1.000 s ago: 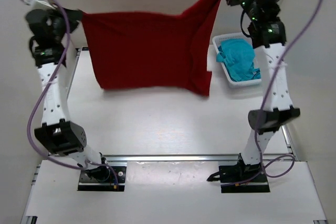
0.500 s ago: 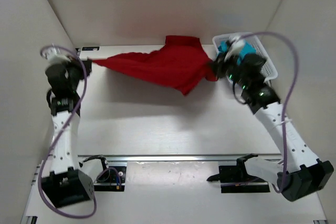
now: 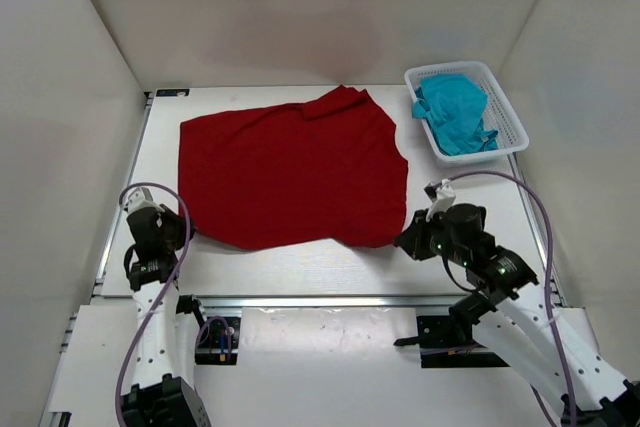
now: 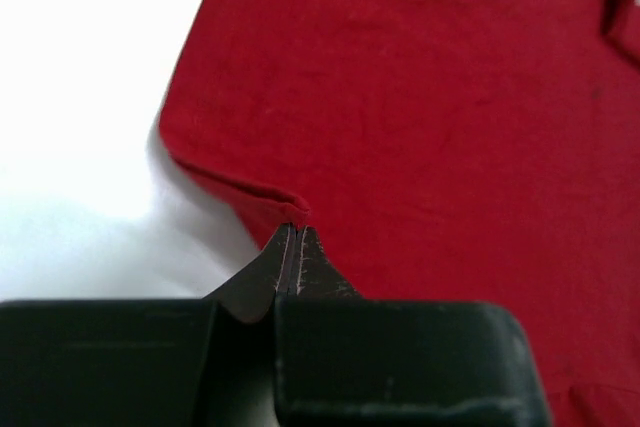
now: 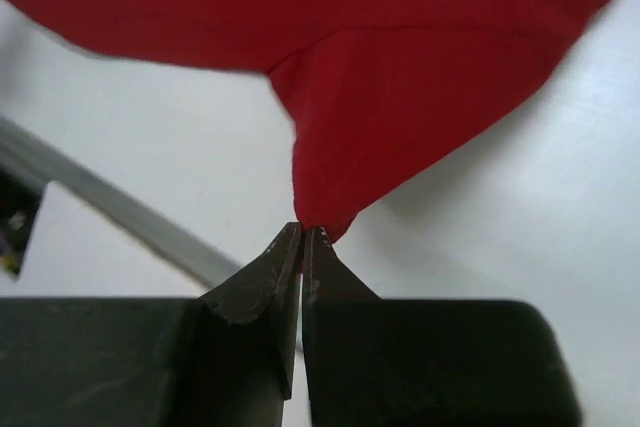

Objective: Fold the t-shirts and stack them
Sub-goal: Grap the side of the flattened tshirt closest away from the robot with both arms

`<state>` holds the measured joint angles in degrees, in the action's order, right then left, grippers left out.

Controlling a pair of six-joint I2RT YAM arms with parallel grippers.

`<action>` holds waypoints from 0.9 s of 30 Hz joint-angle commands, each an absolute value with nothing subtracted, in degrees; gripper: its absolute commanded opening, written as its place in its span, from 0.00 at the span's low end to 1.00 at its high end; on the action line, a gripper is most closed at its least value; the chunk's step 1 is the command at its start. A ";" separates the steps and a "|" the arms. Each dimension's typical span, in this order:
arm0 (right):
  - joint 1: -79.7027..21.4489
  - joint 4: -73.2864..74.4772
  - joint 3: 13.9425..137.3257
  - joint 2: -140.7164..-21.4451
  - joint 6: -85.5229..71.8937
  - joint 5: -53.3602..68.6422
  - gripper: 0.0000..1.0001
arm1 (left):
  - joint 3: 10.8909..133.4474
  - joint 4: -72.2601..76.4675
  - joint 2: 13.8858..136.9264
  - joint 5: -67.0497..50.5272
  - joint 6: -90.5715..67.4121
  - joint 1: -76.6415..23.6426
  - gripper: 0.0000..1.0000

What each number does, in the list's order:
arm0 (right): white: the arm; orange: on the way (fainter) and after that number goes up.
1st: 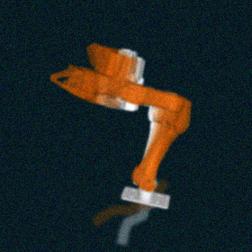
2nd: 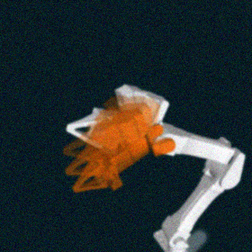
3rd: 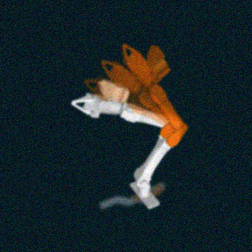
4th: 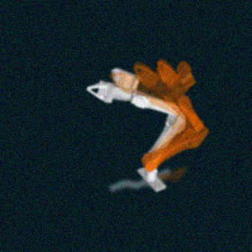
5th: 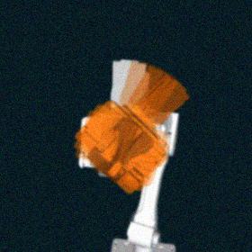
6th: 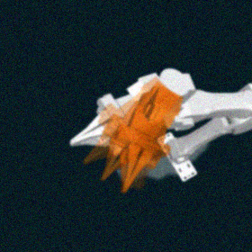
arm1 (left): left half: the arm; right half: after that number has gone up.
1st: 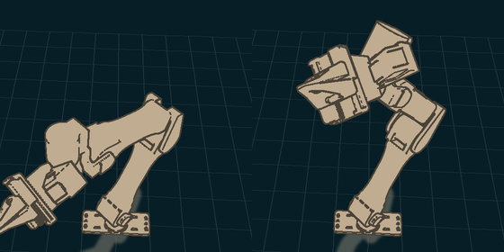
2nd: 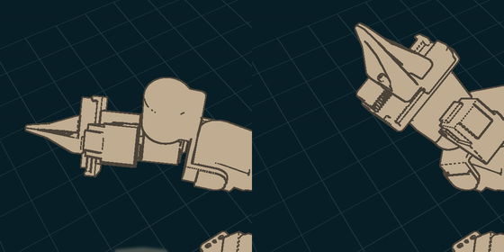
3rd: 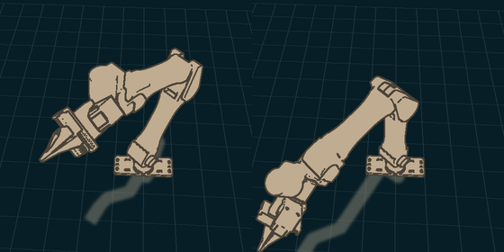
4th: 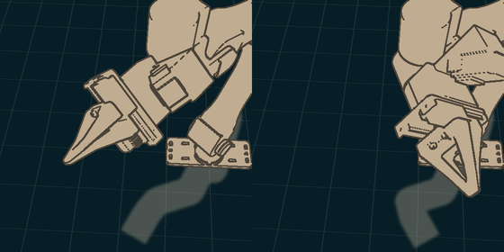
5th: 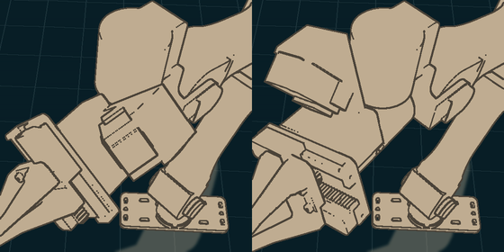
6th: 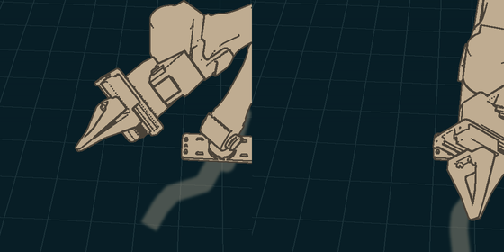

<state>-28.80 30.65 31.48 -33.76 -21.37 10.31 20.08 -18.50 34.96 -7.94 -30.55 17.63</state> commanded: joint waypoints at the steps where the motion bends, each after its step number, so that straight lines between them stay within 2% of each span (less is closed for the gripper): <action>1: -33.82 36.03 30.24 -29.72 -31.28 11.00 0.00 | 21.00 -21.44 32.70 -5.89 -30.76 16.52 0.00; 5: -39.98 36.39 30.49 -31.35 -33.23 1.79 0.00 | 23.72 -19.61 34.18 -8.70 -30.76 18.37 0.00; 7: -37.20 34.55 33.04 -37.32 -29.46 3.06 0.00 | 24.08 -17.49 38.03 -10.10 -31.64 18.46 0.00; 11: -21.57 25.60 37.52 -50.85 -21.11 14.30 0.00 | 23.91 -11.62 46.21 -14.85 -33.92 22.05 0.00; 13: -16.71 23.03 40.42 -56.15 -18.99 14.42 0.00 | 24.34 -8.89 49.46 -15.47 -34.80 23.37 0.00; 18: -15.56 19.26 50.17 -70.63 -17.75 12.47 0.00 | 26.63 -4.59 57.74 -14.59 -37.43 24.78 0.00; 27: -12.22 15.73 63.19 -88.22 -17.58 12.92 0.00 | 30.94 -0.79 69.17 -11.51 -38.50 25.66 0.00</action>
<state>-13.02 19.27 58.94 -84.68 -18.55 12.58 28.93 -3.55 67.42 -12.75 -38.11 24.53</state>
